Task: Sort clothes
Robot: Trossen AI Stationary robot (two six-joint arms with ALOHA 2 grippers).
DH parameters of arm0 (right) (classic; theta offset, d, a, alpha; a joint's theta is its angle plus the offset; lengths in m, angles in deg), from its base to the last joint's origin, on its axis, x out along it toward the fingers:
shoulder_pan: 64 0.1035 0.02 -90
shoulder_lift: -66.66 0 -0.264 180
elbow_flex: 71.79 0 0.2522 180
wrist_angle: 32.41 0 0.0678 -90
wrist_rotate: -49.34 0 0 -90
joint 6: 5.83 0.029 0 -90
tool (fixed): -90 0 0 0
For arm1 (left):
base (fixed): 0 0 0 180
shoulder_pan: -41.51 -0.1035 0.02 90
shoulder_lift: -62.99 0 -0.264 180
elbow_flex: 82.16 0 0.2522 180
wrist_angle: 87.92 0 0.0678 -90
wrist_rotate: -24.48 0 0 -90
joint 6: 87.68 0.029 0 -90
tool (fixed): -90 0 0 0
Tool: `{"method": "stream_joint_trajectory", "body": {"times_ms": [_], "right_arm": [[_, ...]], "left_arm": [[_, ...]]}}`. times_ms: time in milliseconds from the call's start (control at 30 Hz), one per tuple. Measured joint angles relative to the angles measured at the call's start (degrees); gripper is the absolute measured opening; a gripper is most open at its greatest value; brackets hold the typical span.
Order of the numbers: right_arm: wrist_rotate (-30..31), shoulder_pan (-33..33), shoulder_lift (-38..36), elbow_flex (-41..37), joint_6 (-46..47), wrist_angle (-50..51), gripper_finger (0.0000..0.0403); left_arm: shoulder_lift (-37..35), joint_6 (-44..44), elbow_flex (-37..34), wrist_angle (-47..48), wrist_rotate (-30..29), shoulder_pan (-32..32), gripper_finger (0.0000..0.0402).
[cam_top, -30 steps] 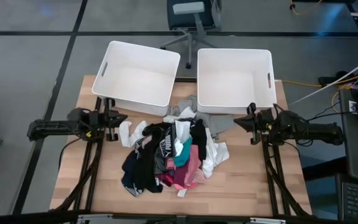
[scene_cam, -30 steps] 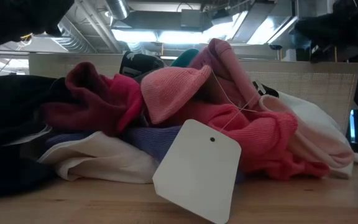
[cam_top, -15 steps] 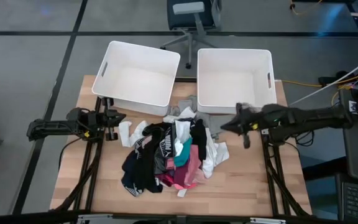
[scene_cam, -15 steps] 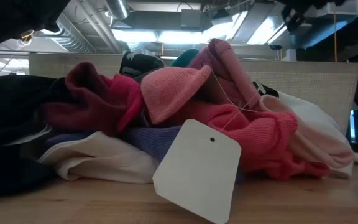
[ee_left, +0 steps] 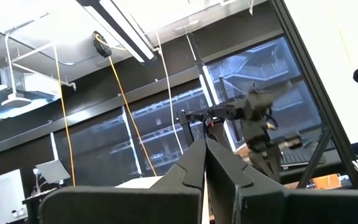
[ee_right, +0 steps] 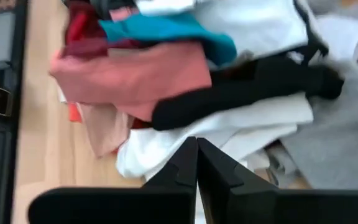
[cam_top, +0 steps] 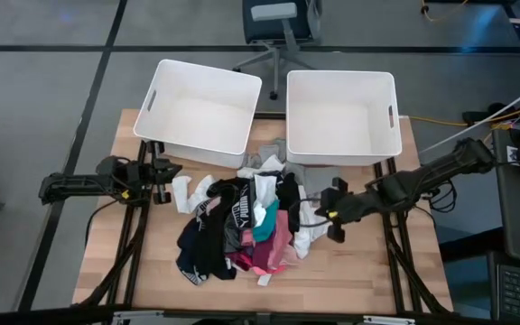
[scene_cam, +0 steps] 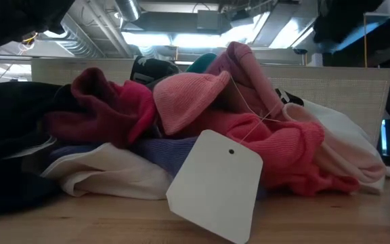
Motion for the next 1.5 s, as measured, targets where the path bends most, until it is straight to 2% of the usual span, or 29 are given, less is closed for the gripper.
{"method": "stream_joint_trajectory", "body": {"times_ms": [67,167,467,567,700,833,933,1100,1367,1433,1500], "right_arm": [[0.27,-0.08,1.66,0.00,2.31,0.24,0.0026],[0.25,-0.09,3.92,0.00,3.55,-0.02,0.0066],[-0.79,-0.02,10.80,0.02,7.88,-0.31,0.0241],[-1.05,0.01,13.67,0.02,6.95,-0.35,0.0275],[-2.31,-0.01,16.87,0.02,5.21,-1.48,0.0292],[-2.29,0.00,19.20,0.02,3.44,-2.04,0.0282],[-1.78,-0.03,20.15,0.02,3.42,-2.13,0.0257],[0.23,-0.03,20.34,0.02,3.33,-2.29,0.0181],[-0.25,-0.03,20.33,0.02,0.62,-2.27,0.0021],[-0.24,-0.03,20.01,0.08,-0.30,-1.98,0.0008],[-0.21,-0.03,19.93,1.21,-0.81,-1.03,0.0017]], "left_arm": [[0.00,0.02,0.00,-0.04,0.00,0.00,0.0004],[0.00,0.00,0.00,-0.64,0.00,0.00,0.0004],[0.00,-1.35,0.04,-2.58,-0.01,0.01,0.0004],[0.00,-1.44,0.04,-2.47,0.00,0.02,0.0004],[0.00,-1.49,0.04,-2.47,-0.02,0.02,0.0004],[0.00,-1.38,0.04,-2.45,-0.02,0.02,0.0004],[0.00,-1.31,0.04,-2.45,-0.02,0.02,0.0004],[0.00,-0.37,0.04,-2.45,-0.04,0.00,0.0004],[0.00,1.67,0.04,-2.44,-0.82,0.01,0.0004],[0.00,1.68,0.04,-2.45,-1.38,0.00,0.0004],[0.00,1.89,0.04,-2.44,-1.53,0.00,0.0004]]}}
